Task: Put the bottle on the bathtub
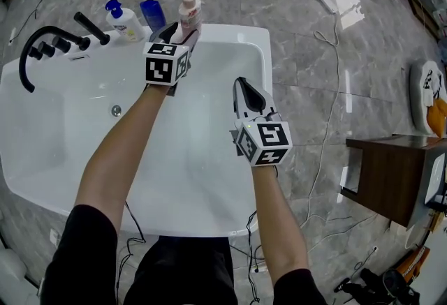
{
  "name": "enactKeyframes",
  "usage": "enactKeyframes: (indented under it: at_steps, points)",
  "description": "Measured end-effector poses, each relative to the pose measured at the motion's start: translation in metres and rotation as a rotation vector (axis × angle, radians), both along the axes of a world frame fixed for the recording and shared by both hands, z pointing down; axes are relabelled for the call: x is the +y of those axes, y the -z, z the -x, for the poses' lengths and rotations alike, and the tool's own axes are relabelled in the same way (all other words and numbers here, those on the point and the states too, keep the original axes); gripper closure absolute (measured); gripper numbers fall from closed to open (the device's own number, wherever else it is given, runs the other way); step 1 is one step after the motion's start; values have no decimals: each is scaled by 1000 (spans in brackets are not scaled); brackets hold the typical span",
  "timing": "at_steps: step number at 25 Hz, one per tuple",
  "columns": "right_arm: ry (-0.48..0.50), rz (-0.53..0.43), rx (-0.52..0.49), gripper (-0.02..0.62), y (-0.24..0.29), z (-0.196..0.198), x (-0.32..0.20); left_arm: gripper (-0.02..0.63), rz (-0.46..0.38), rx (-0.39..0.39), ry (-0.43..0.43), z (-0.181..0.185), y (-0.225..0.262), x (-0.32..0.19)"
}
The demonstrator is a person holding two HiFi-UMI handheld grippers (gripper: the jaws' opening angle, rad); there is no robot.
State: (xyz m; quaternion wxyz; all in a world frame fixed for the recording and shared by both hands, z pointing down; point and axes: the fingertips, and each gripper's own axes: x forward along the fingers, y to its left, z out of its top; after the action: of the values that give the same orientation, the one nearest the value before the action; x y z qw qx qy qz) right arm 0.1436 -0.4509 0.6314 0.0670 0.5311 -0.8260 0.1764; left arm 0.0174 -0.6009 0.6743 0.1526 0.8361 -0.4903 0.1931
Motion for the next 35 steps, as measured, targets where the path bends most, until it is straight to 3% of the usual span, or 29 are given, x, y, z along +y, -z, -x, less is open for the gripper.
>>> enactKeyframes:
  at_steps: [10,19,23,35]
  points:
    - [-50,-8,-17,571,55,-26,46,380,-33,88,-28,13,81,99]
    - [-36,-29,-35,571,126,-11,110,380,-68,82,-91,15,165,199]
    - [-8,-47,-26,571,156,-4,143,380,-65,140,-65,22,197,240]
    - [35,-102,-60,571,228,5,235,397,-94,180,-102,44,275,351]
